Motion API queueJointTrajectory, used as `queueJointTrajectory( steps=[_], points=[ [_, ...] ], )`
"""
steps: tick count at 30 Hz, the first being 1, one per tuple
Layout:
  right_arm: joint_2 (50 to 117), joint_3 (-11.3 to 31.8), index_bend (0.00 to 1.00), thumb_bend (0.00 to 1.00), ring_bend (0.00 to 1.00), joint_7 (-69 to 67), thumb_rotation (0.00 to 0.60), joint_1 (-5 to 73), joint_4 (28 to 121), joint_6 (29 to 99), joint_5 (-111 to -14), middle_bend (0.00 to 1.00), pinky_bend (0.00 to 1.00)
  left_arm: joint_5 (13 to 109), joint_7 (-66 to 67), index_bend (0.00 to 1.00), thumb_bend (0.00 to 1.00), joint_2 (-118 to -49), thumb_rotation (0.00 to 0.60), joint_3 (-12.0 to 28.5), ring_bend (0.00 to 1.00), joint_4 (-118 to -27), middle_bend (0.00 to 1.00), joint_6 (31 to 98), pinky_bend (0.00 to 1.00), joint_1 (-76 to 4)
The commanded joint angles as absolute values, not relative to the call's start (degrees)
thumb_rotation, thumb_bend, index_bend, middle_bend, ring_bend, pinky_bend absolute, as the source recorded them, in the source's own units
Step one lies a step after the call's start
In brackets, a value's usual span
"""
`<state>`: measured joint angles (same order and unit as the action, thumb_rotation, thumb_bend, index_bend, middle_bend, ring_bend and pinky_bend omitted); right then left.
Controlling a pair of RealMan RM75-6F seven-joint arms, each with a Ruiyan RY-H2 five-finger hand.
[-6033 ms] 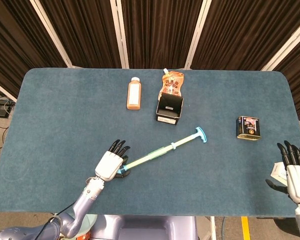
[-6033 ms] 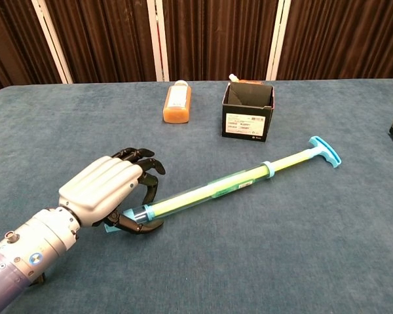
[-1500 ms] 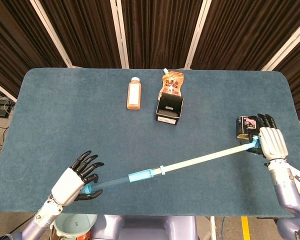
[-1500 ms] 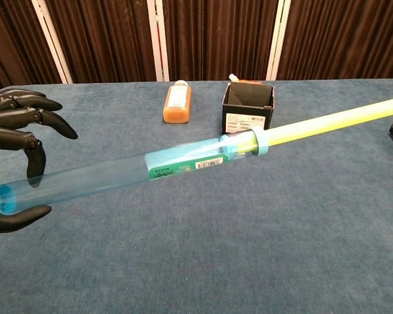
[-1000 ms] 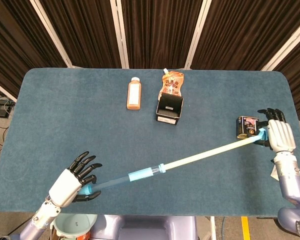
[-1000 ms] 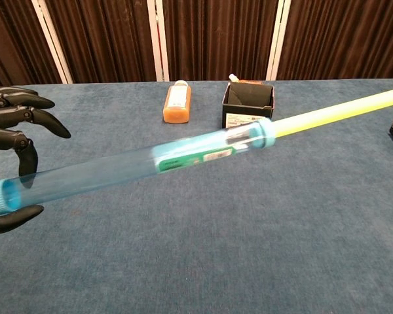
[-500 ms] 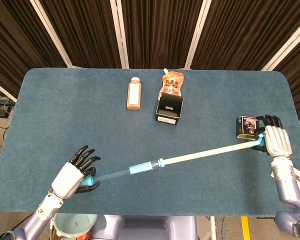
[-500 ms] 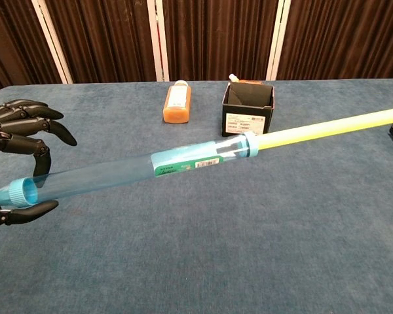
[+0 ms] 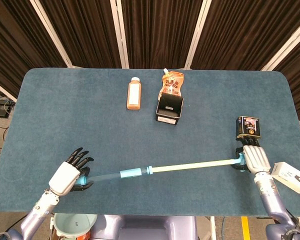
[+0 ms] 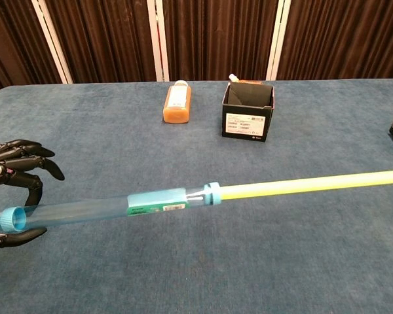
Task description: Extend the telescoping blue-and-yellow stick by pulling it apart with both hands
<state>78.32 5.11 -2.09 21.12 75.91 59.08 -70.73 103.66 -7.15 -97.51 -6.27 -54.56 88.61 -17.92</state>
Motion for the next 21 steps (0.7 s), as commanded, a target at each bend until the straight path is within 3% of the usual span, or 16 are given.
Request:
queueJointTrajectory(
  steps=[1, 2, 4, 5, 8, 14, 18, 21],
  points=[
    [79.27, 3.72, 0.29, 0.21, 0.07, -3.75, 0.6, 21.61, 74.49, 56.49, -71.96, 0.08, 0.0, 101.25, -9.3, 0.63, 0.31, -98.26, 0.6, -6.12, 0.13, -51.43, 0.27, 85.64, 0.1, -17.72],
    [78.99, 3.14, 0.17, 0.19, 0.05, -4.37, 0.6, 21.86, 74.67, 55.2, -72.4, 0.04, 0.0, 100.64, -10.07, 0.59, 0.29, -98.17, 0.6, -6.13, 0.13, -51.11, 0.27, 84.6, 0.1, -17.8],
    [78.01, 2.25, 0.03, 0.13, 0.01, -5.41, 0.6, 22.43, 75.43, 53.01, -73.31, 0.0, 0.0, 99.42, -11.43, 0.51, 0.25, -97.63, 0.6, -6.03, 0.13, -51.27, 0.25, 82.42, 0.1, -18.13],
    [77.59, 1.86, 0.0, 0.1, 0.0, -5.43, 0.6, 22.62, 75.79, 52.48, -73.85, 0.0, 0.0, 98.96, -11.86, 0.47, 0.24, -97.18, 0.6, -6.0, 0.13, -51.76, 0.24, 81.49, 0.1, -18.34],
    [76.06, 0.65, 0.0, 0.01, 0.0, -3.59, 0.6, 22.57, 77.63, 52.85, -75.66, 0.0, 0.0, 97.8, -11.98, 0.31, 0.19, -95.3, 0.6, -5.58, 0.12, -54.07, 0.21, 79.61, 0.1, -18.98],
    [68.97, -1.11, 0.0, 0.0, 0.0, 2.47, 0.6, 20.23, 88.38, 57.92, -77.64, 0.0, 0.0, 92.21, -13.58, 0.06, 0.11, -84.93, 0.6, -4.81, 0.08, -69.71, 0.02, 69.75, 0.1, -21.5],
    [62.97, -1.44, 0.0, 0.0, 0.0, 7.7, 0.6, 16.72, 97.02, 65.4, -78.1, 0.0, 0.0, 88.84, -12.13, 0.02, 0.1, -75.63, 0.6, -3.3, 0.06, -81.93, 0.0, 68.14, 0.09, -22.11],
    [61.3, -0.27, 0.0, 0.0, 0.0, 14.19, 0.6, 12.71, 101.17, 75.0, -77.45, 0.0, 0.0, 86.38, -6.15, 0.04, 0.1, -69.54, 0.6, -3.06, 0.06, -89.91, 0.0, 68.74, 0.09, -21.01]
  ],
)
